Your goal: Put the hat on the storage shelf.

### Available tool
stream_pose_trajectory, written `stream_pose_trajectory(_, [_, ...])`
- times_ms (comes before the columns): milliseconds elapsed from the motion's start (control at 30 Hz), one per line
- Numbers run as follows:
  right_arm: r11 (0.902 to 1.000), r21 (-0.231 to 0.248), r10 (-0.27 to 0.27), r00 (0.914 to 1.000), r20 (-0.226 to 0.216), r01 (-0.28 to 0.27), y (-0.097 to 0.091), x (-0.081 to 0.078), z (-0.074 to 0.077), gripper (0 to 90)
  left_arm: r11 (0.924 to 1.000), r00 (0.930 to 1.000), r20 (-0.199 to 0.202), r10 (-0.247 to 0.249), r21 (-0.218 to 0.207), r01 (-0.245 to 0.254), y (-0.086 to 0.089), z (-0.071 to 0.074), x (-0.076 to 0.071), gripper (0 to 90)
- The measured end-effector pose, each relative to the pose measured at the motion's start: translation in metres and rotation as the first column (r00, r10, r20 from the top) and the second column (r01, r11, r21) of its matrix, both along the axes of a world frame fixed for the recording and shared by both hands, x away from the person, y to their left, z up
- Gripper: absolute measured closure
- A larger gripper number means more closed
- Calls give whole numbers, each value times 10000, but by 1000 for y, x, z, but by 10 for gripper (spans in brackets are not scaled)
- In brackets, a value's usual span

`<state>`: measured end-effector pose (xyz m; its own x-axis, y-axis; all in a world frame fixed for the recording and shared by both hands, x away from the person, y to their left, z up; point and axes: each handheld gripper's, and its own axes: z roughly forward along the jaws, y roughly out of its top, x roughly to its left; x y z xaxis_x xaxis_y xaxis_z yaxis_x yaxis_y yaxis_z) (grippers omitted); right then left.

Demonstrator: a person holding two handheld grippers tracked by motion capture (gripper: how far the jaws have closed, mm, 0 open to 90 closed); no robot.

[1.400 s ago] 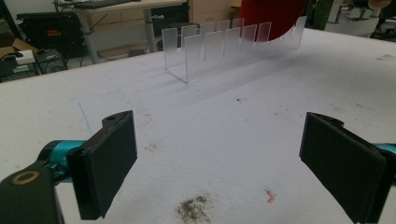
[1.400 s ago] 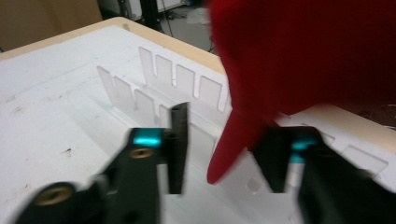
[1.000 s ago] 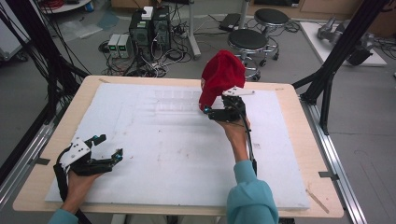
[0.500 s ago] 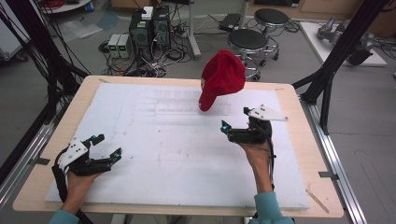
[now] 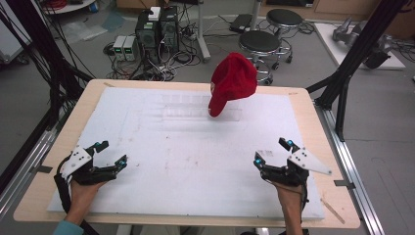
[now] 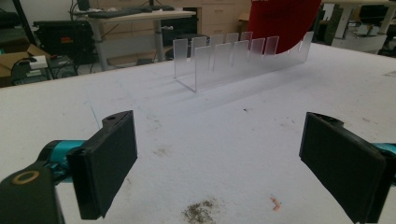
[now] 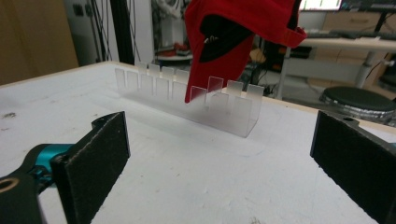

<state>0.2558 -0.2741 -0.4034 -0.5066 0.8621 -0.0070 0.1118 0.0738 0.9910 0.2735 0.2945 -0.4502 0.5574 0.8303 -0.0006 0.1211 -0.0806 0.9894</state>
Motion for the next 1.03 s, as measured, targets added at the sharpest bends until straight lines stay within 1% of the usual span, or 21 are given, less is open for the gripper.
stream_pose_trajectory(67, [9999, 87, -113, 9998, 156, 112, -1, -5, -12, 34, 10000, 9999, 124, 17, -13, -17, 1, 0, -1, 115])
stream_pose_trajectory(100, [9999, 121, -112, 9995, 306, 108, -1, -7, -18, 33, 10000, 9999, 158, 39, -53, -38, 1, 0, -2, 116])
stream_pose_trajectory(133, [9998, 67, -164, 9997, 178, 162, -1, -7, -22, 34, 10000, 9998, 192, 40, -76, -39, 1, 0, -2, 116])
stream_pose_trajectory(267, [9994, 203, -267, 9995, 160, 263, -1, -9, -36, 34, 9999, 9993, 363, 92, -142, -87, 2, -1, -4, 116])
stream_pose_trajectory(300, [9995, 183, -277, 9996, 86, 275, -1, -8, -39, 34, 9998, 9990, 427, 112, -168, -105, 2, -1, -5, 116])
stream_pose_trajectory(333, [9995, 163, -276, 9996, -92, 277, -1, -8, -42, 34, 9998, 9988, 474, 116, -184, -107, 2, -1, -5, 116])
stream_pose_trajectory(367, [9993, 88, -357, 9992, -164, 359, -1, -8, -43, 33, 9996, 9987, 496, 151, -248, -139, 3, -1, -5, 116])
stream_pose_trajectory(400, [9991, 157, -391, 9991, -136, 393, -1, -8, -45, 34, 9995, 9986, 497, 157, -281, -143, 3, -2, -5, 115])
stream_pose_trajectory(467, [9988, 144, -468, 9987, -195, 471, -2, -8, -47, 34, 9994, 9987, 489, 171, -314, -155, 3, -2, -5, 115])
stream_pose_trajectory(533, [9987, 134, -494, 9987, -95, 496, -2, -8, -47, 34, 9995, 9986, 514, 159, -274, -145, 3, -2, -5, 116])
stream_pose_trajectory(833, [9979, 195, -613, 9981, -60, 614, -2, -10, -48, 34, 9994, 9982, 567, 195, -290, -179, 3, -2, -6, 116])
stream_pose_trajectory(933, [9979, 66, -643, 9979, 40, 643, -1, -10, -48, 34, 9994, 9980, 591, 212, -274, -196, 3, -2, -6, 115])
stream_pose_trajectory(1033, [9981, -67, -615, 9980, 146, 616, 1, -11, -49, 34, 9992, 9975, 667, 245, -346, -223, 3, -2, -7, 116])
